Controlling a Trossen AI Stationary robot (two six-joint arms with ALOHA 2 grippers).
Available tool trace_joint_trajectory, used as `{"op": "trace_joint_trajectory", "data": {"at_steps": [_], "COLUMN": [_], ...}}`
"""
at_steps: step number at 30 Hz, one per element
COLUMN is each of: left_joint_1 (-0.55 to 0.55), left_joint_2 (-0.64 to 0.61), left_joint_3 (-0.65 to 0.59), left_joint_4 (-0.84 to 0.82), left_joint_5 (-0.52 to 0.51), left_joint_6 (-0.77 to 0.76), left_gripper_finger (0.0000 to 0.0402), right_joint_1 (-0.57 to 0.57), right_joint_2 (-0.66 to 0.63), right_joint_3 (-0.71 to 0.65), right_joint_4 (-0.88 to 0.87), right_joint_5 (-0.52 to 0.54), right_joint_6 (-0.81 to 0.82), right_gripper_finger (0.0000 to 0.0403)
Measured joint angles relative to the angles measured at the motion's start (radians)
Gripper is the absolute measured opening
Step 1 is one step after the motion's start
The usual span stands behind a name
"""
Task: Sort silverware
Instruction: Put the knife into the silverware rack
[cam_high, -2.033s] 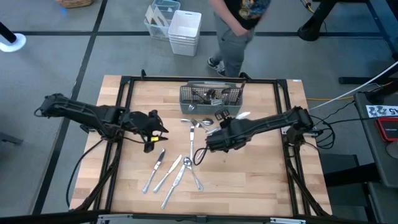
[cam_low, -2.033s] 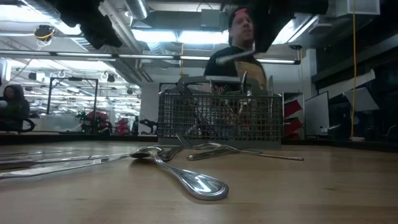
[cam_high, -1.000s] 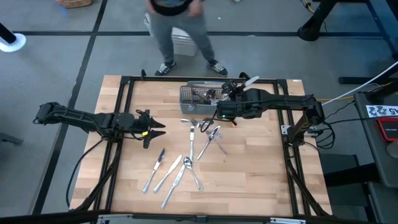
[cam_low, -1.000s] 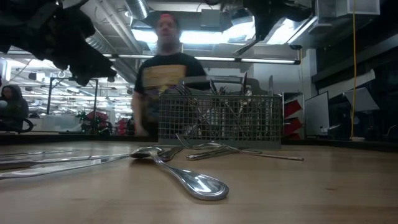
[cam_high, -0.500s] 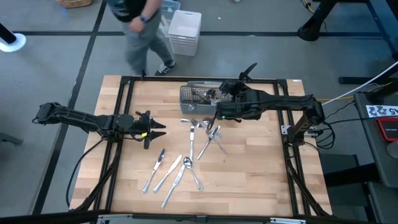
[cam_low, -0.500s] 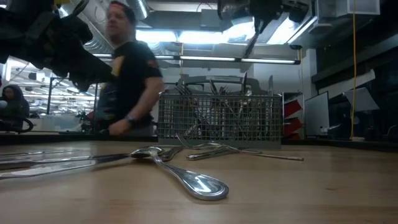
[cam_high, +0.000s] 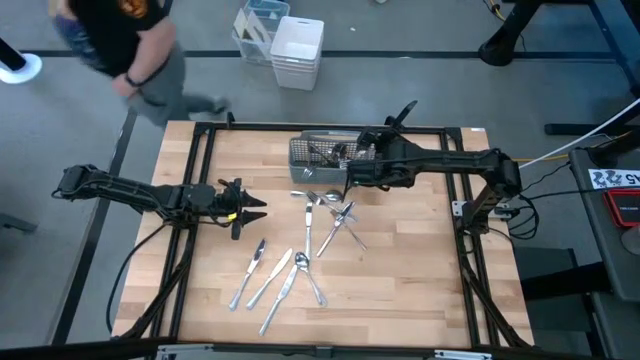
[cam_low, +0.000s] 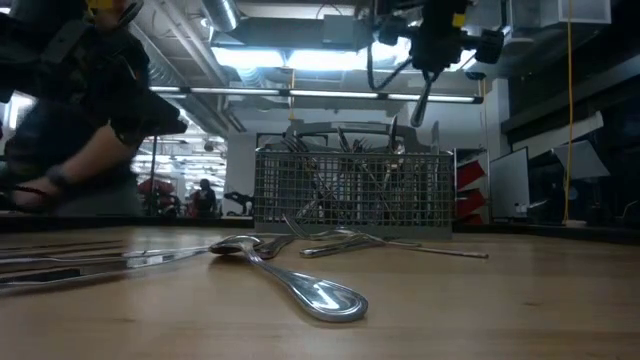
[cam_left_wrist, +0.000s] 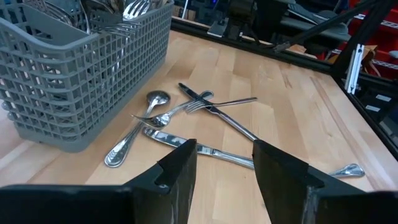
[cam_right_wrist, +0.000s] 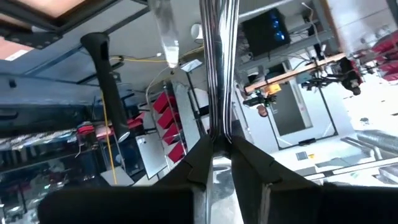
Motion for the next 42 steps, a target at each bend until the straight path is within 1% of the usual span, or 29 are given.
{"op": "trace_joint_trajectory", "data": {"at_steps": [11, 16, 19, 25, 27, 32, 35, 38, 42], "left_joint_1": [0.000, 0.000, 0.000, 0.000, 0.000, 0.000, 0.000, 0.000, 0.000], "left_joint_2": [0.000, 0.000, 0.000, 0.001, 0.001, 0.001, 0.001, 0.001, 0.002], "left_joint_3": [0.000, 0.000, 0.000, 0.000, 0.000, 0.000, 0.000, 0.001, 0.001], "left_joint_4": [-0.001, -0.001, -0.001, -0.001, -0.001, -0.001, -0.001, -0.001, -0.001], "left_joint_5": [0.000, 0.000, 0.000, 0.000, 0.000, 0.000, 0.000, 0.000, 0.000], "left_joint_6": [-0.003, -0.003, -0.003, -0.003, -0.003, -0.003, -0.003, -0.003, -0.003], "left_gripper_finger": [0.0150, 0.0150, 0.0150, 0.0150, 0.0150, 0.0150, 0.0150, 0.0150, 0.0150], "right_joint_1": [-0.011, -0.010, -0.010, -0.010, -0.010, -0.010, -0.010, -0.010, -0.010], "right_joint_2": [0.001, 0.001, 0.002, 0.002, 0.002, 0.002, 0.002, 0.002, 0.002], "right_joint_3": [-0.185, -0.263, -0.288, -0.292, -0.292, -0.292, -0.292, -0.292, -0.292], "right_joint_4": [0.010, 0.036, 0.104, 0.170, 0.189, 0.237, 0.277, 0.332, 0.408], "right_joint_5": [-0.025, -0.013, -0.013, -0.023, -0.046, -0.186, -0.246, -0.274, -0.279], "right_joint_6": [0.000, 0.001, -0.001, -0.006, -0.009, -0.051, -0.055, -0.055, -0.055], "right_gripper_finger": [0.0049, 0.0049, 0.0048, 0.0048, 0.0048, 0.0048, 0.0047, 0.0047, 0.0047]}}
